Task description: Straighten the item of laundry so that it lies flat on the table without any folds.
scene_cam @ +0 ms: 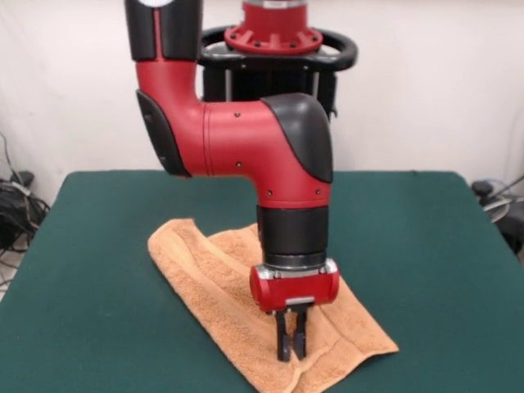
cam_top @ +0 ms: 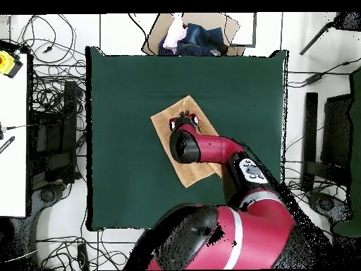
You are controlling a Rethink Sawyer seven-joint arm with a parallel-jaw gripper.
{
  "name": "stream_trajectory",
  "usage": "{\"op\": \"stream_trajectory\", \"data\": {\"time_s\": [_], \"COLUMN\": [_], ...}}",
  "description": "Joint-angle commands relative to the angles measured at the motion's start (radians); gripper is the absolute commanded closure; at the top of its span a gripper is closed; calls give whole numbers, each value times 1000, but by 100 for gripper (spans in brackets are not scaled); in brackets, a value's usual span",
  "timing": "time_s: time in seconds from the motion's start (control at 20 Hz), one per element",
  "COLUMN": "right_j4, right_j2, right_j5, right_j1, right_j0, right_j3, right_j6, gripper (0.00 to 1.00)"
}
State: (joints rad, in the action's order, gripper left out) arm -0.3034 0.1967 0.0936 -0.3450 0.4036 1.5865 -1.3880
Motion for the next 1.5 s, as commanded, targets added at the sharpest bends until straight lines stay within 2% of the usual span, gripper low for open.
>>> {"op": "stream_trajectory", "data": {"time_s": [0.05,0.2,0.3,0.4,0.5,0.6,0.75,1.05,1.3,1.4,1.5], "right_j4": [102,221,271,293,276,266,253,223,239,255,261], "right_j2": [185,434,572,677,742,768,779,781,749,730,720], "right_j5": [-68,-211,-232,-212,-164,-192,-232,-341,-520,-695,-951], "right_j1": [-211,-301,-275,-177,-28,93,194,293,378,378,339], "right_j0": [209,413,522,609,677,718,756,797,835,862,847], "right_j3": [406,600,663,685,670,636,615,598,565,483,314], "right_j6": [-363,-404,-413,-404,-361,-291,-228,-133,-56,26,143], "gripper": [100,100,100,100,100,100,100,100,100,100,100]}}
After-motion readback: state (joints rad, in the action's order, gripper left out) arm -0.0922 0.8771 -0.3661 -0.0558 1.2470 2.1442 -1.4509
